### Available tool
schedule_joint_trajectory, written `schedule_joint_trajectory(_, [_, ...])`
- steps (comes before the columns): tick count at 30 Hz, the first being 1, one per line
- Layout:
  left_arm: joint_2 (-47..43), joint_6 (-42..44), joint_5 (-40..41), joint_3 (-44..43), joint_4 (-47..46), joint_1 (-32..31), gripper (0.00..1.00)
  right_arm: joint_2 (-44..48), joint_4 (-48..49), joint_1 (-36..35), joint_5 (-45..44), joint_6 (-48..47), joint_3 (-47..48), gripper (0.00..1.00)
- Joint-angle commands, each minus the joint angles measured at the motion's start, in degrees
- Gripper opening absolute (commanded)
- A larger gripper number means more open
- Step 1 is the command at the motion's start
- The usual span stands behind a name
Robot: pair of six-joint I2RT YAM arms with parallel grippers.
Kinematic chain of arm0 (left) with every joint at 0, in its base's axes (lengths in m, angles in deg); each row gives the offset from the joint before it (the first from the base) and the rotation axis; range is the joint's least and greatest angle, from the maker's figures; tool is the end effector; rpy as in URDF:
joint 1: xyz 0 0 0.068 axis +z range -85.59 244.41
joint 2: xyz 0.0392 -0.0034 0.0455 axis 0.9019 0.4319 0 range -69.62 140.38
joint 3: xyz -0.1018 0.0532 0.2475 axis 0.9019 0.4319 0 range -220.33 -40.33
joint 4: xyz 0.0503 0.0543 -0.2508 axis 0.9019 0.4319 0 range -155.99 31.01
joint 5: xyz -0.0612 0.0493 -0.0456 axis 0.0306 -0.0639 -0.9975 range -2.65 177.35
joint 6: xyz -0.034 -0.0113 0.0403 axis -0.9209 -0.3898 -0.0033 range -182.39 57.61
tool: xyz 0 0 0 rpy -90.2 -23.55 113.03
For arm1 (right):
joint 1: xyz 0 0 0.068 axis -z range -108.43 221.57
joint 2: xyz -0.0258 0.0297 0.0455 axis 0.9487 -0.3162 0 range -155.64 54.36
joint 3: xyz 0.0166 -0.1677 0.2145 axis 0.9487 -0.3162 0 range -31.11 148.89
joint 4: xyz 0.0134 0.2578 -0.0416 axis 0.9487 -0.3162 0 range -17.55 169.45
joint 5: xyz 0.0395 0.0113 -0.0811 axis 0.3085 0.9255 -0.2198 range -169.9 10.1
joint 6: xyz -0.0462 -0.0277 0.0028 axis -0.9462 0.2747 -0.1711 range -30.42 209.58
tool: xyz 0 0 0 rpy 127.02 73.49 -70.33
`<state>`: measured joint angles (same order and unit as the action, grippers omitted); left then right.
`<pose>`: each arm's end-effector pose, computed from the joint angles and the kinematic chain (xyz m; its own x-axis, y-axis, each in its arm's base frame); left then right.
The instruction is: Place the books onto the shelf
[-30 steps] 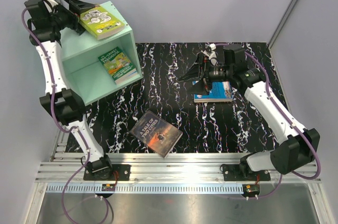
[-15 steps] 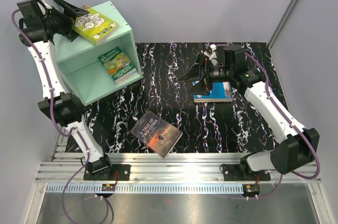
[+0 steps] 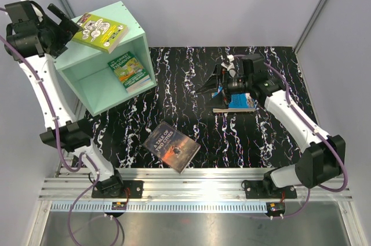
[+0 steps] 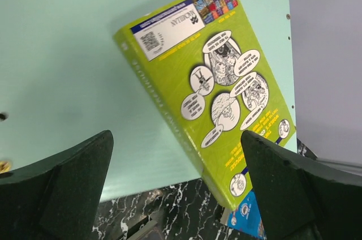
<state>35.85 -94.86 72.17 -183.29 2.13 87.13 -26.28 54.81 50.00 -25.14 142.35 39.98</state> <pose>0.3186 0.1233 0.5095 -0.3078 -0.6906 -0.6544 -0.3913 0.7189 -0.5745 0.2747 0.1398 0.3393 -0.9853 0.1046 -0.1350 -0.0923 0.3390 0.9362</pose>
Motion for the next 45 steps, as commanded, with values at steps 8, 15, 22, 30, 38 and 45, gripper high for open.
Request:
schedule_joint_trajectory(8, [-8.96,0.57,2.79,12.16,-4.04,-1.36,0.99,0.04,2.58,0.47,2.19,-0.65,-1.13,1.00])
schedule_joint_trajectory(15, [-9.06,-1.27,1.38,15.07,-9.04,-3.12,0.99,1.54,1.35,0.38,1.40,-1.09,-2.80,1.00])
schedule_joint_trajectory(22, [-6.34,-3.30,1.64,14.90,-12.65,-3.12,0.99,1.54,-1.45,0.29,0.43,-3.11,-1.84,1.00])
schedule_joint_trajectory(30, [0.69,-4.01,0.41,12.44,-15.30,-6.01,0.99,-0.83,-4.53,0.82,-0.71,-5.40,0.36,1.00])
schedule_joint_trajectory(38, [6.59,-6.02,-0.11,9.89,-18.45,-9.27,0.99,-2.85,-5.77,1.87,-1.06,-6.54,1.68,1.00])
schedule_joint_trajectory(45, [9.66,-7.08,-0.20,8.14,-20.04,-10.94,0.99,-4.52,-5.85,2.93,-0.71,-7.24,2.21,1.00])
